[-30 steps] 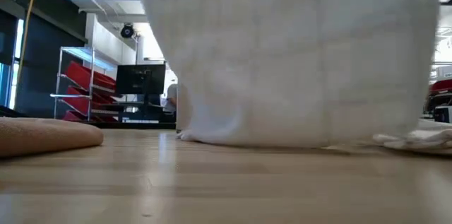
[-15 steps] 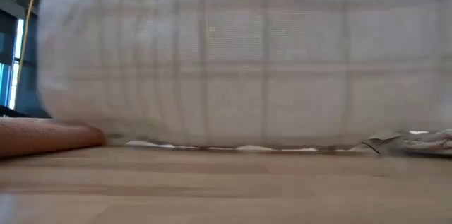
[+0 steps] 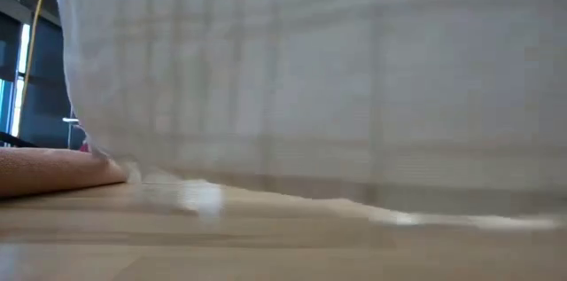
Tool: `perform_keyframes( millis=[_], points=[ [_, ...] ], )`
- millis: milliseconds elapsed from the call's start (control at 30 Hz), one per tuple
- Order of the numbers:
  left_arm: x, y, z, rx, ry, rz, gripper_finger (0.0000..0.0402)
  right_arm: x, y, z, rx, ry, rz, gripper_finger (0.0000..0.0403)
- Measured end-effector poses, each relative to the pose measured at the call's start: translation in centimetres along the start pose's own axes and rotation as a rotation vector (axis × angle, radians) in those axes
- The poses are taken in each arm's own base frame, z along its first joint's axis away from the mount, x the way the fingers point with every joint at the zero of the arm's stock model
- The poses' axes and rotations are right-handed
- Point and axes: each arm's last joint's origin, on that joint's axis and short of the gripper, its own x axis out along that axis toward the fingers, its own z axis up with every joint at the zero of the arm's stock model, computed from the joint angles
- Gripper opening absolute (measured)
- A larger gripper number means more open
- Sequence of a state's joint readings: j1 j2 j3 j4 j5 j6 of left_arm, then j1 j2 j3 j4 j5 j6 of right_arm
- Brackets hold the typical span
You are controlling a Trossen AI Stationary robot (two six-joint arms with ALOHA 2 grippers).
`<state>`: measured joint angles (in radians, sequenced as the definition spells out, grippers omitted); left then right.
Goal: Fold towel
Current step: Fold the left white towel
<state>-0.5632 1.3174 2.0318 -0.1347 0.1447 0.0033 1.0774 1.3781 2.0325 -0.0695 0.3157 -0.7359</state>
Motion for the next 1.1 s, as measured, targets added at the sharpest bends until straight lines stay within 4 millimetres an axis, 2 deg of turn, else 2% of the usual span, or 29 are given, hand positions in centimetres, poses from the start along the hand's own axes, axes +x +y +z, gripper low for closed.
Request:
perform_keyframes(
  millis=[233, 367, 467, 600, 767, 867, 1000, 1100],
  points=[
    [1.3, -0.8, 0.2, 0.092, 0.108, -0.006, 0.0010, 1.2, 1.4, 1.3, -0.103, 0.053, -0.048, 0.0000],
    [1.2, -1.2, 0.6, 0.213, 0.148, 0.040, 0.0002, 2.0, 2.1, 1.5, -0.161, 0.136, -0.107, 0.0000],
    [0.6, -1.2, 1.2, 0.306, 0.187, 0.136, 0.0002, 2.0, 1.5, 1.8, -0.164, 0.204, -0.208, 0.0000],
    [-0.4, -0.5, 1.6, 0.415, 0.279, 0.317, 0.0001, 1.5, -0.3, 2.1, -0.120, 0.345, -0.444, 0.0000],
    [-1.9, 1.0, 1.7, 0.517, 0.437, 0.603, 0.0001, -0.3, -4.0, 1.9, -0.046, 0.583, -0.754, 0.0000],
    [-2.9, 2.0, 1.2, 0.547, 0.557, 0.749, 0.0001, -1.5, -6.1, 1.0, -0.008, 0.692, -0.907, 0.0000],
    [-4.0, 3.7, -1.0, 0.526, 0.754, 0.868, 0.0001, -3.8, -7.3, -1.6, -0.014, 0.837, -1.146, 0.0000],
    [-4.9, 4.8, -2.7, 0.508, 0.899, 0.927, 0.0001, -6.4, -7.3, -3.7, 0.065, 0.791, -1.122, 0.0000]
  ],
)
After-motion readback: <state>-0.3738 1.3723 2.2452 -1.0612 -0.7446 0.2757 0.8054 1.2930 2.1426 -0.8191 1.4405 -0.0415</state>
